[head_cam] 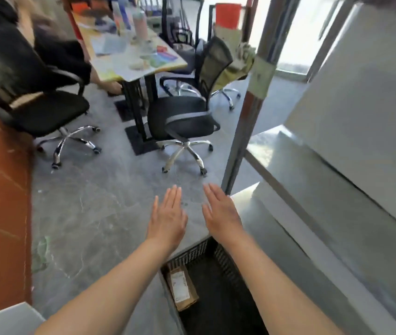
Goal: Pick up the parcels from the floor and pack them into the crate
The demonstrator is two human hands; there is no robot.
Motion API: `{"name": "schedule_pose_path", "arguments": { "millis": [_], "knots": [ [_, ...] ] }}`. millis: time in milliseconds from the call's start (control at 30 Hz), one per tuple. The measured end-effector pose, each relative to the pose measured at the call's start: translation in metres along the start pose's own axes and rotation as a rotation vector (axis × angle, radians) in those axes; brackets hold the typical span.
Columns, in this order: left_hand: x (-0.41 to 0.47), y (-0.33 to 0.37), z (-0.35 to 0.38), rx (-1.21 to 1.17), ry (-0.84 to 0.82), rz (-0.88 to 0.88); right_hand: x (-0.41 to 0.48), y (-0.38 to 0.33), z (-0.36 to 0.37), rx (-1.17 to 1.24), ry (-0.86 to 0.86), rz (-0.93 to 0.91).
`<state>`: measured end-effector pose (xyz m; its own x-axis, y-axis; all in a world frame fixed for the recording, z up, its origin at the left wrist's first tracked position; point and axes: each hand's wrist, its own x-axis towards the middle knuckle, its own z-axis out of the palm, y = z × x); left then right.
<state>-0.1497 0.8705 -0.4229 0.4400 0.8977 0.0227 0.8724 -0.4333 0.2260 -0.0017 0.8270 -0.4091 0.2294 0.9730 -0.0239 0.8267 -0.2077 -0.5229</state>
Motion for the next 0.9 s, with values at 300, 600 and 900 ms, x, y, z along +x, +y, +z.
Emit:
{"name": "schedule_pose_path", "arguments": {
  "millis": [300,600,900],
  "knots": [
    [-0.099,0.158,-0.124,0.003,0.249,0.338,-0.199,0.026,-0.187,-0.188,0.352,0.05],
    [-0.334,0.463,-0.145,-0.069,0.174,0.967,-0.572,0.113,-0.325,-0.332,0.705,0.54],
    [-0.602,0.658,-0.121,-0.226,0.044,1.59,-0.87,0.151,-0.35,-0.397,0.985,1.106]
  ]
}}
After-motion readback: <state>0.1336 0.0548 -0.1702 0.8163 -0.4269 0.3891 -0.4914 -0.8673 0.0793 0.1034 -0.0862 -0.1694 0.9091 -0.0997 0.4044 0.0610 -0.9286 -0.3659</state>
